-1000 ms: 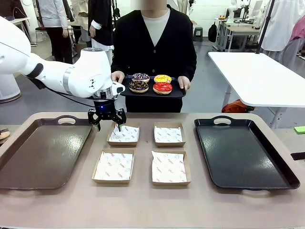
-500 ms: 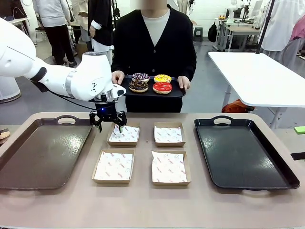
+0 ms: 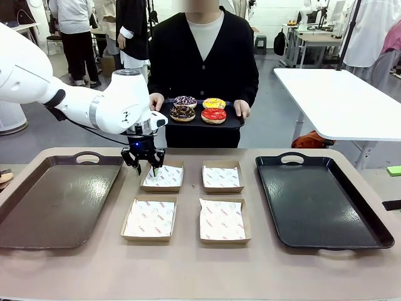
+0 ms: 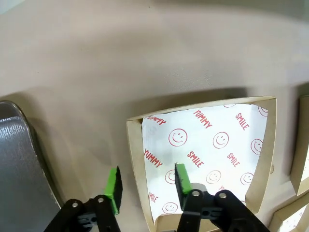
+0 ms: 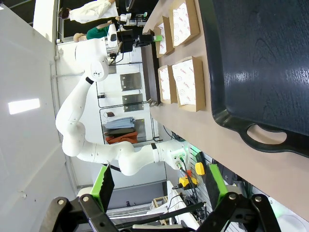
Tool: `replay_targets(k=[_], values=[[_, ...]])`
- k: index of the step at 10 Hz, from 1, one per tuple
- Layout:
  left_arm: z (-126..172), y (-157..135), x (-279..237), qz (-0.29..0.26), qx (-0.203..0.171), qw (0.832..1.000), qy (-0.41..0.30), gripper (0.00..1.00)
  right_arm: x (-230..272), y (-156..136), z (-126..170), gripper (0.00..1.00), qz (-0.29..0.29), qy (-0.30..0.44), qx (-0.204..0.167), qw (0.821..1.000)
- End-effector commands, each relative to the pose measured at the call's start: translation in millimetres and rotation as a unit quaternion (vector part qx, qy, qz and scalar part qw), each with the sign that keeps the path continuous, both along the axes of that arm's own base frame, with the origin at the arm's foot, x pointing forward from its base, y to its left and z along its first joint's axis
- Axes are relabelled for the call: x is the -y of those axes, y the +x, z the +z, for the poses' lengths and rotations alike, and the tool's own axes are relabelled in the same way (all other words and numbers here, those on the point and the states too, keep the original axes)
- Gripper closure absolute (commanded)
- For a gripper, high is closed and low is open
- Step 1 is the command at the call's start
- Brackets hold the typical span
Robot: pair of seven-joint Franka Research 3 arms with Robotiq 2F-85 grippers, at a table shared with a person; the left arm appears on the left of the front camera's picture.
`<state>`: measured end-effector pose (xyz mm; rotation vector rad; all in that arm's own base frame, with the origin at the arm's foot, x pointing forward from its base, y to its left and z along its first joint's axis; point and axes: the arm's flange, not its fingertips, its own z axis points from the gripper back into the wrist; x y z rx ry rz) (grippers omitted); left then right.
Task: Individually package the donuts and arrange them on the tray.
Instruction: Pick up one Paper togo box.
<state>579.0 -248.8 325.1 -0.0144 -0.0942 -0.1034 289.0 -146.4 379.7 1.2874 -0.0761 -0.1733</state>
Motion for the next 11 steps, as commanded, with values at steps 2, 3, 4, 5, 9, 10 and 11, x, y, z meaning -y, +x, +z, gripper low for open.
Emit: replay_targets(k=[2, 3, 4, 5, 9, 10, 11], values=[[2, 6, 0, 0.003, 0.009, 1.000, 0.010, 1.00, 0, 0, 0, 0.00, 0.001, 0.003, 0.002, 1.000], [2, 6, -1, 0.004, 0.009, 1.000, 0.009, 1.00, 0, 0, 0, 0.00, 0.001, 0.003, 0.002, 1.000], [3, 6, -1, 0.004, 0.009, 1.000, 0.010, 1.00, 0, 0, 0, 0.00, 0.001, 0.003, 0.002, 1.000], [4, 5, -2, 0.005, 0.009, 1.000, 0.009, 1.00, 0, 0, 0, 0.00, 0.001, 0.003, 0.002, 1.000], [9, 3, -2, 0.019, -0.005, 1.000, 0.009, 1.00, 0, 0, 0, 0.00, 0.001, 0.003, 0.002, 1.000], [18, -2, -1, 0.031, -0.023, 0.999, 0.001, 1.00, 0, 0, 0, 0.00, 0.001, 0.003, 0.002, 1.000], [35, -10, -2, 0.032, -0.032, 0.999, -0.010, 1.00, 0, 0, 0, 0.00, 0.001, 0.003, 0.002, 1.000]])
